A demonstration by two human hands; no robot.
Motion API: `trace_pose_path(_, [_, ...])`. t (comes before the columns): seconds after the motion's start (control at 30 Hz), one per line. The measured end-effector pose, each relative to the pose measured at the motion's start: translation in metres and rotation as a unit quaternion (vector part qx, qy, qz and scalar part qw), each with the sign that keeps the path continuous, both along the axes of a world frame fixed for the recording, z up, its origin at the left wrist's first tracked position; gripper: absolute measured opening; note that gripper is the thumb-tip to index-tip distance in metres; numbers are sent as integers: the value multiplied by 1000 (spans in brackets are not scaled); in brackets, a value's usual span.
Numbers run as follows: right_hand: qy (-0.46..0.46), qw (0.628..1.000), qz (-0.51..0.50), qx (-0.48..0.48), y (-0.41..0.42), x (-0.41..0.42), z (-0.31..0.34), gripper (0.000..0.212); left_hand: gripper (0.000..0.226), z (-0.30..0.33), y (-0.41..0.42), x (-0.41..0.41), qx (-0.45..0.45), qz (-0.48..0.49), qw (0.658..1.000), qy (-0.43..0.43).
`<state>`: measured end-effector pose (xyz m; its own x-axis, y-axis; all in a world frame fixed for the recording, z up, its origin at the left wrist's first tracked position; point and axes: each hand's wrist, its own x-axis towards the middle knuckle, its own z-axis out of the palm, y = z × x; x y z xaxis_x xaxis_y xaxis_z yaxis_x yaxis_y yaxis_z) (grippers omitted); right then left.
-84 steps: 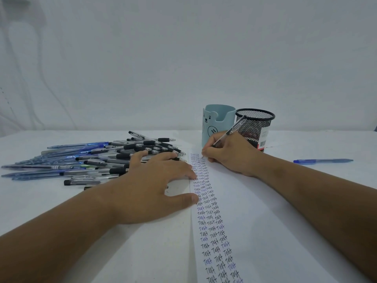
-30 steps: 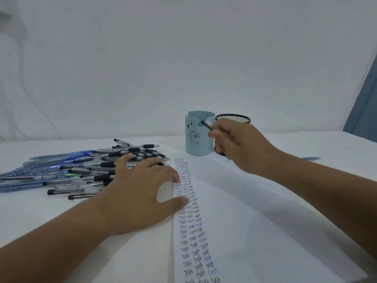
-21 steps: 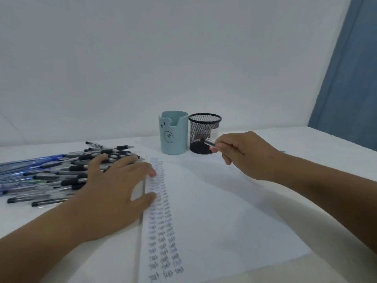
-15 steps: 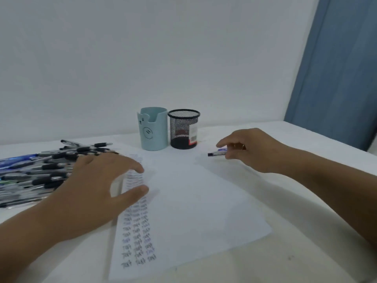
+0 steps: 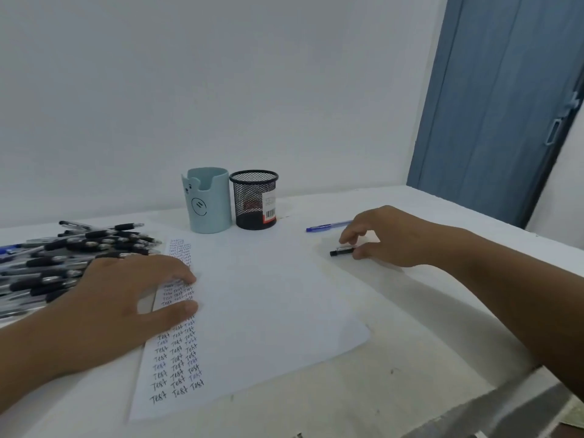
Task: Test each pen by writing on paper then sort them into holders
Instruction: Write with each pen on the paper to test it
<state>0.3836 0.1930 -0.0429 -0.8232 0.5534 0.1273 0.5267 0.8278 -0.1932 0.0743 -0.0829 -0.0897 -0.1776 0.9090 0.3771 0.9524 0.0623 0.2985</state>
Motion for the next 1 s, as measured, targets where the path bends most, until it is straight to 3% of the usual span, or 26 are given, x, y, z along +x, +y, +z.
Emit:
trace_pose_path(0.13, [28,998,57,13,-16,-18,8,24,52,9,-6,-1,-7,-14,999,-31])
trace_pose_path(0.3, [54,989,139,15,-58,-74,13,20,17,35,-14,-3,74,19,996,-35])
trace_pose_path(0.43, [35,979,202,24,-93,-120,13,23,26,47,-24,-28,142,70,982,-105])
trace_pose_path(0.6, [28,963,264,37,-119,-177,6,25,33,55,-53,-71,101,168,973,-125])
trace_pose_path(0.8, [55,952,299,34,-128,-217,-11,18,48,68,-108,-132,-12,342,932,-118])
trace_pose_path(1.0, [124,942,312,6,-123,-218,-33,11,50,59,-133,-162,-84,367,915,-146])
